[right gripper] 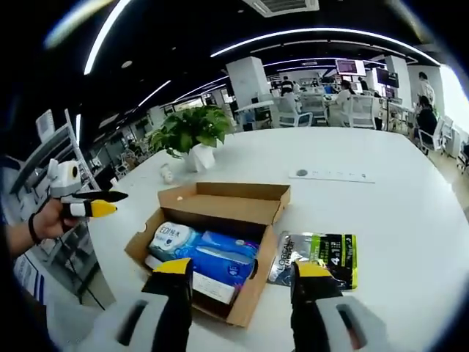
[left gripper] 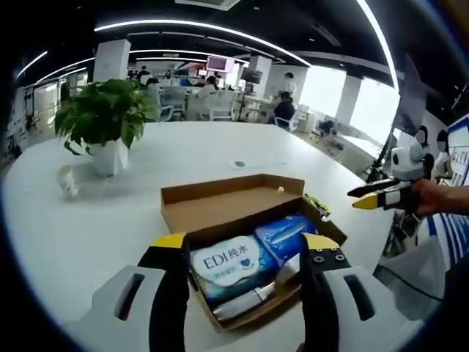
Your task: Operate the shoe box by opening the lid, removing the specified soft item, and placing it in the target area until the item is outside and the box remains undamaged.
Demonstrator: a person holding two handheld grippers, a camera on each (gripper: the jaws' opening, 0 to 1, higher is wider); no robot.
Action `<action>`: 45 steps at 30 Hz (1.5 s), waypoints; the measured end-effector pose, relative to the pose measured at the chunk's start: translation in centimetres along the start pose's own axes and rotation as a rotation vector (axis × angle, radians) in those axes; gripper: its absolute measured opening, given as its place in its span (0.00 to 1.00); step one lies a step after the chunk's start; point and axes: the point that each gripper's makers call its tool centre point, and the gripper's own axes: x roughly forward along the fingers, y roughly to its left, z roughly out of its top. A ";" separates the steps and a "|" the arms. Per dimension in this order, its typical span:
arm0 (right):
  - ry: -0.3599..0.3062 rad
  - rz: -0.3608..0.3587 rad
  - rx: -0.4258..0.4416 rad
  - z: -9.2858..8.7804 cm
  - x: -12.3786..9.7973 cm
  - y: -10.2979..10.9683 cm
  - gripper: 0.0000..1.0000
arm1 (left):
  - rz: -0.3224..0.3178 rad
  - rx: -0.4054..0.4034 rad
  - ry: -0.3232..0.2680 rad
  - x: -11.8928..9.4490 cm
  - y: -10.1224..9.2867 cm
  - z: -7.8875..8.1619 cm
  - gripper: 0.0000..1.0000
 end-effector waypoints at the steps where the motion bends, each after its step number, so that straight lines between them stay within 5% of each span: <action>1: -0.004 0.006 0.006 0.1 0.0 0.3 0.52 | -0.001 0.000 0.001 0.0 0.0 0.0 0.60; 30: 0.011 0.160 -0.070 0.2 2.0 6.0 0.67 | -0.032 -0.005 0.032 0.6 1.4 -1.4 0.66; 45: 0.030 0.197 -0.083 -0.3 2.6 7.0 0.68 | -0.044 0.021 0.061 0.6 1.4 -2.1 0.66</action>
